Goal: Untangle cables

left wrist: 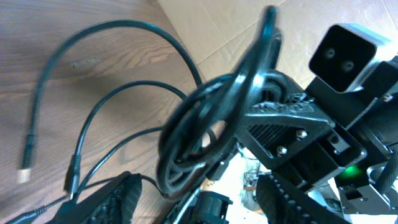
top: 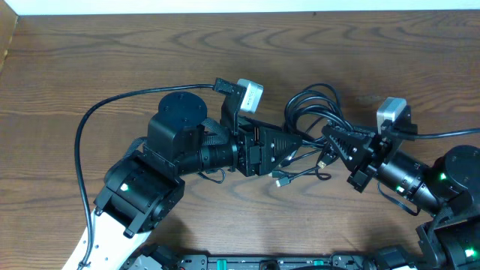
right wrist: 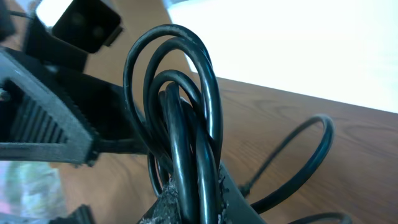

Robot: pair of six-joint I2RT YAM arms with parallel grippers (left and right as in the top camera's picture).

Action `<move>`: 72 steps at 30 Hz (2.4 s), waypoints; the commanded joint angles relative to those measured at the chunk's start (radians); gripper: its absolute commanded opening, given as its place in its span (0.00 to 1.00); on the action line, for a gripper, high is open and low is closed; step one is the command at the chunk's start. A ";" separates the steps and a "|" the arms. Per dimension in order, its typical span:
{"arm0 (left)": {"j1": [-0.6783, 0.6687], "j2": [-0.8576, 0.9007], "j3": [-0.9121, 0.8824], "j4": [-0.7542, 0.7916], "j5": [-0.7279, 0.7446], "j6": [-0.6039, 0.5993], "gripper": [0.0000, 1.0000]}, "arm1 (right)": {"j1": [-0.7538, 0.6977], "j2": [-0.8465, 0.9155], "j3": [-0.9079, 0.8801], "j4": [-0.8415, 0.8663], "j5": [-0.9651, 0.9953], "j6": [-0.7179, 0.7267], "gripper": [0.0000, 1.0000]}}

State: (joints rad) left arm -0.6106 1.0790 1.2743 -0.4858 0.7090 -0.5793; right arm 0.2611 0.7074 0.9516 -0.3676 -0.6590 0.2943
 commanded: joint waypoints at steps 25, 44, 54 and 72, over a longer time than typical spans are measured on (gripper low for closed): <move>-0.073 0.013 0.026 0.132 0.008 0.011 0.12 | 0.001 -0.007 0.001 0.023 -0.117 0.079 0.07; -0.072 0.006 0.026 -0.114 -0.181 0.369 0.08 | 0.000 -0.007 0.001 -0.213 0.250 -0.093 0.89; -0.072 -0.033 0.026 -0.121 -0.097 0.553 0.08 | 0.000 -0.007 0.001 -0.219 0.321 0.013 0.93; -0.072 -0.049 0.026 0.052 0.191 0.687 0.07 | 0.000 -0.007 0.001 -0.252 0.053 -0.151 0.94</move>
State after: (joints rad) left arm -0.6827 1.0435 1.2743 -0.4847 0.7933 0.0872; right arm 0.2600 0.7021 0.9520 -0.5972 -0.5194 0.2340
